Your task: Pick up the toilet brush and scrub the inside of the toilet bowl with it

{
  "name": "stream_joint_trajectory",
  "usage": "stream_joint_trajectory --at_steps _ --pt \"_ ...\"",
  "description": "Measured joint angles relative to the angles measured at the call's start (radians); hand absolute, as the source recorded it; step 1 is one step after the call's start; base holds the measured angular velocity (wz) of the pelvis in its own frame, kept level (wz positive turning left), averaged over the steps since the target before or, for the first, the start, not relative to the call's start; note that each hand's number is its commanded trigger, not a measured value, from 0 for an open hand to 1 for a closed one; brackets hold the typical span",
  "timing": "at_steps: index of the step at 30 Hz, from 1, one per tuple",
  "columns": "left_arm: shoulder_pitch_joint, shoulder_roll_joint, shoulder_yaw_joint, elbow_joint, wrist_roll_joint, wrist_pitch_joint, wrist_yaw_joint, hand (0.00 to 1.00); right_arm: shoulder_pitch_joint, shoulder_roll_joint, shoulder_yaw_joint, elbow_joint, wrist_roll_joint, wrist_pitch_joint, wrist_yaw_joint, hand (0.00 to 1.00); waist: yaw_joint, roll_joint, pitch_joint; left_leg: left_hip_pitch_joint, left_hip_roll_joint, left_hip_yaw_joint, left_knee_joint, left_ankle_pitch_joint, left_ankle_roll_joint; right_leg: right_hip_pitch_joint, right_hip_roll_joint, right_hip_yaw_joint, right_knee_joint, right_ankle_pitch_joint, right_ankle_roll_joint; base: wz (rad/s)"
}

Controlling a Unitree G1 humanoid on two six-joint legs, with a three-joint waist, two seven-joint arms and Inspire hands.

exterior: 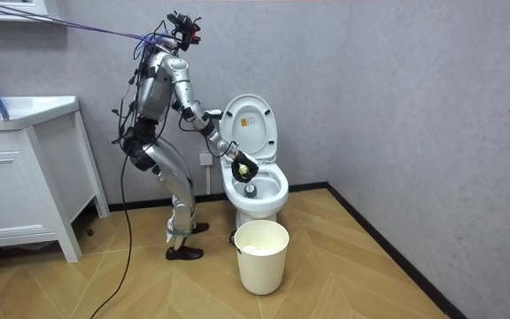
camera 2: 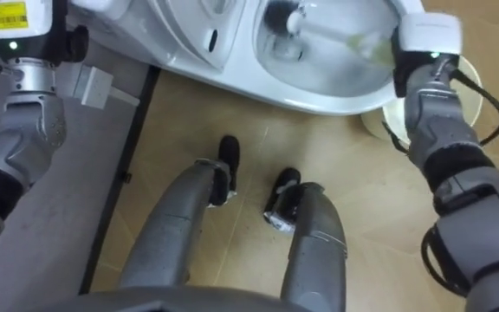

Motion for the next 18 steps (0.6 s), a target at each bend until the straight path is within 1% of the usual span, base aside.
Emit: stream_joint_trajectory --at_steps 1,2,3,4,5,6,7,8,9,10,11,12,13,16,18 --pt "0.002 0.0 -0.003 -0.006 -0.019 -0.001 0.003 0.0 0.031 -0.006 0.004 -0.041 0.0 0.021 0.018 1.0 0.002 0.008 -0.004 -0.002 0.0 0.002 -0.001 -0.001 0.001 -0.003 0.001 0.003 -0.002 0.0 0.001 -0.05" --pt "0.012 0.0 -0.005 -0.006 -0.028 -0.001 0.003 0.0 0.045 -0.01 0.003 -0.062 0.0 0.029 0.025 1.0 0.002 0.013 -0.0076 -0.004 0.0 0.002 -0.002 -0.002 0.002 -0.004 0.002 0.003 -0.004 0.001 0.001 -0.08" --pt "0.027 0.0 -0.002 -0.008 -0.031 -0.002 0.003 0.0 0.071 -0.014 0.003 -0.112 -0.004 0.047 0.039 1.0 0.002 0.017 -0.0106 -0.003 0.001 0.009 -0.006 -0.002 0.003 -0.008 0.003 0.01 -0.005 0.002 0.004 -0.12" --pt "0.042 0.004 0.005 -0.016 -0.036 -0.004 0.003 0.0 0.095 -0.029 0.003 -0.173 -0.017 0.063 0.061 1.0 0.0 0.019 -0.0126 0.0 0.003 0.018 -0.012 -0.003 0.004 -0.012 0.003 0.018 -0.006 0.006 0.008 -0.13" --pt "0.048 0.005 0.007 -0.019 -0.045 -0.005 0.003 0.0 0.107 -0.035 0.003 -0.201 -0.026 0.069 0.071 1.0 -0.003 0.023 -0.0147 0.0 0.003 0.018 -0.014 -0.003 0.004 -0.012 0.004 0.018 -0.009 0.007 0.008 -0.1" --pt "0.062 0.006 0.008 -0.024 -0.071 -0.006 0.005 0.0 0.136 -0.04 0.003 -0.264 -0.036 0.094 0.095 1.0 -0.006 0.029 -0.0191 0.0 0.006 0.019 -0.017 -0.002 0.003 -0.01 0.009 0.018 -0.016 0.01 0.008 -0.1" --pt "0.074 0.006 0.015 -0.028 -0.09 -0.007 0.01 0.0 0.158 -0.037 0.003 -0.321 -0.046 0.118 0.12 1.0 -0.007 0.029 -0.0196 0.003 0.014 0.026 -0.015 -0.006 0.001 -0.008 0.016 0.021 -0.021 0.015 -0.002 -0.12" --pt "0.079 0.007 0.017 -0.029 -0.098 -0.007 0.012 0.0 0.169 -0.037 0.003 -0.347 -0.054 0.127 0.134 1.0 -0.007 0.029 -0.0197 0.005 0.016 0.028 -0.015 -0.008 -0.001 -0.006 0.018 0.023 -0.022 0.015 -0.004 -0.13" --pt "0.089 0.007 0.023 -0.032 -0.106 -0.007 0.013 0.0 0.191 -0.038 0.003 -0.396 -0.076 0.144 0.157 1.0 -0.009 0.029 -0.02 0.008 0.019 0.031 -0.018 -0.01 -0.004 -0.003 0.023 0.024 -0.028 0.015 -0.006 -0.11" --pt "0.101 0.011 0.026 -0.035 -0.12 -0.007 0.019 0.0 0.218 -0.041 0.002 -0.462 -0.083 0.168 0.187 1.0 -0.01 0.027 -0.0221 0.012 0.021 0.033 -0.023 -0.01 -0.007 0.0 0.03 0.027 -0.036 0.017 -0.009 -0.1" --pt "0.104 0.012 0.026 -0.035 -0.129 -0.007 0.022 0.0 0.231 -0.043 0.002 -0.493 -0.09 0.175 0.2 1.0 -0.011 0.025 -0.0237 0.013 0.023 0.035 -0.023 -0.012 -0.009 0.001 0.033 0.029 -0.037 0.017 -0.01 -0.11" --pt "0.115 0.012 0.034 -0.035 -0.136 -0.007 0.025 0.0 0.25 -0.044 0.002 -0.54 -0.11 0.191 0.225 1.0 -0.011 0.023 -0.0266 0.015 0.032 0.041 -0.022 -0.014 -0.013 0.003 0.037 0.029 -0.04 0.017 -0.015 -0.09" --pt "0.123 0.012 0.036 -0.035 -0.144 -0.007 0.027 0.0 0.263 -0.044 0.002 -0.572 -0.126 0.204 0.246 1.0 -0.013 0.024 -0.0301 0.016 0.035 0.044 -0.023 -0.015 -0.014 0.006 0.043 0.029 -0.046 0.019 -0.018 -0.09" --pt "0.143 0.015 0.052 -0.033 -0.149 -0.006 0.043 0.0 0.27 -0.043 0.002 -0.599 -0.175 0.207 0.278 1.0 -0.023 0.024 -0.032 0.017 0.039 0.039 -0.022 -0.019 -0.02 0.008 0.05 0.03 -0.05 0.019 -0.024 -0.02" --pt "0.146 0.015 0.048 -0.031 -0.164 -0.008 0.053 0.0 0.255 -0.041 0.003 -0.574 -0.179 0.206 0.282 1.0 -0.025 0.024 -0.0319 0.017 0.038 0.033 -0.02 -0.023 -0.026 0.01 0.051 0.028 -0.05 0.017 -0.026 0.0"
